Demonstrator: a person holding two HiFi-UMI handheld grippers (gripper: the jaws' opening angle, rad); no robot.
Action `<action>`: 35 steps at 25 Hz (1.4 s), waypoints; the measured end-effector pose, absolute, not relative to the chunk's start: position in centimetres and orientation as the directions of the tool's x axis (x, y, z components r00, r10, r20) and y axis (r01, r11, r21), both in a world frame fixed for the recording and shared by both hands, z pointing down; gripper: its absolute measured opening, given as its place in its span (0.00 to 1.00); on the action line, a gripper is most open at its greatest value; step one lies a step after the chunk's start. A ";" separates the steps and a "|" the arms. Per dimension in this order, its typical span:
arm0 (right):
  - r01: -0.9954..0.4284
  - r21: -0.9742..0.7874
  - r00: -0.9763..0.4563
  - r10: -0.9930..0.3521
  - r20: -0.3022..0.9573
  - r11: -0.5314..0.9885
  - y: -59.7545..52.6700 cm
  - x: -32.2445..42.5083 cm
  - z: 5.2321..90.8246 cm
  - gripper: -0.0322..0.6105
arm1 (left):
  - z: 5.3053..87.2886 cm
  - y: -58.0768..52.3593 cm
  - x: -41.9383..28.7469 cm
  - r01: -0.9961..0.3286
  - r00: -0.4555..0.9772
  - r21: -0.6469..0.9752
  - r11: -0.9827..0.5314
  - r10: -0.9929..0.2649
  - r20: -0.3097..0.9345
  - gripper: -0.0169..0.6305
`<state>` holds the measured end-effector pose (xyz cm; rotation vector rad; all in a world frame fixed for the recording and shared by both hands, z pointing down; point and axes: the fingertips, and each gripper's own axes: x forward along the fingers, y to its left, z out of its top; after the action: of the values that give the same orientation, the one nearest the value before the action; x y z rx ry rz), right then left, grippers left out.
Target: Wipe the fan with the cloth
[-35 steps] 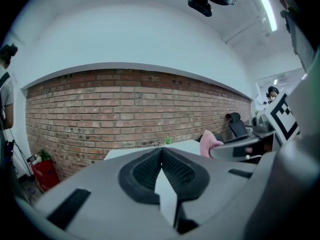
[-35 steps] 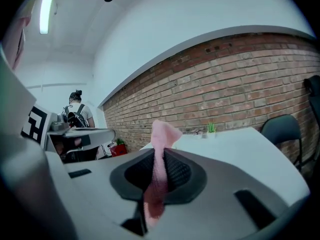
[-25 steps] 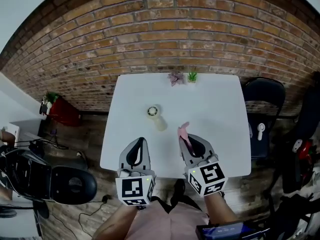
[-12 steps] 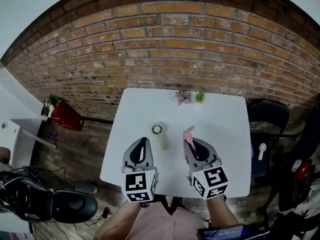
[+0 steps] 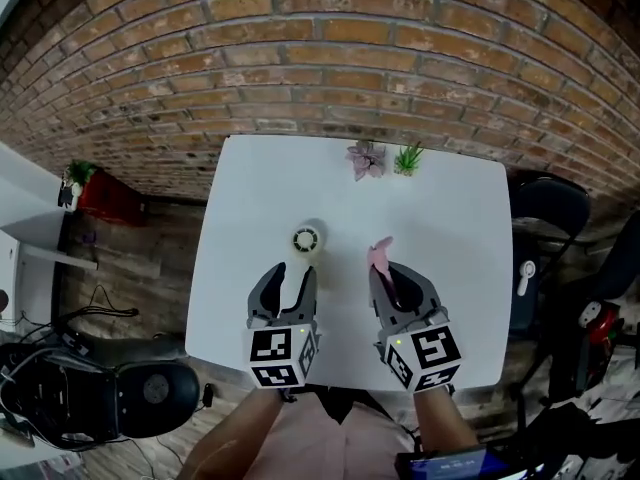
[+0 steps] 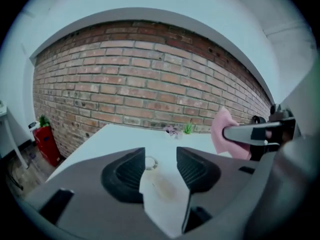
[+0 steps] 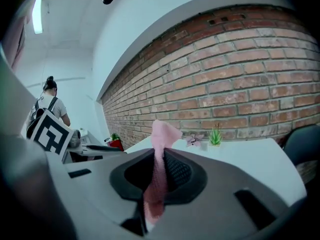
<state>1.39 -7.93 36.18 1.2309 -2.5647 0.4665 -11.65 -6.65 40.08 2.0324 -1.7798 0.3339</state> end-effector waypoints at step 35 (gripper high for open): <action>-0.864 -0.170 -0.498 -0.750 0.436 0.474 -7.3 4.4 38.6 0.11 | 53.0 -8.6 -8.2 -0.910 0.342 0.103 -0.402 -0.584 0.736 0.43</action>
<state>4.39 -7.34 38.56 1.3699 -2.4245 0.5355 -8.18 -8.63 53.05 2.1041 -1.3026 0.8474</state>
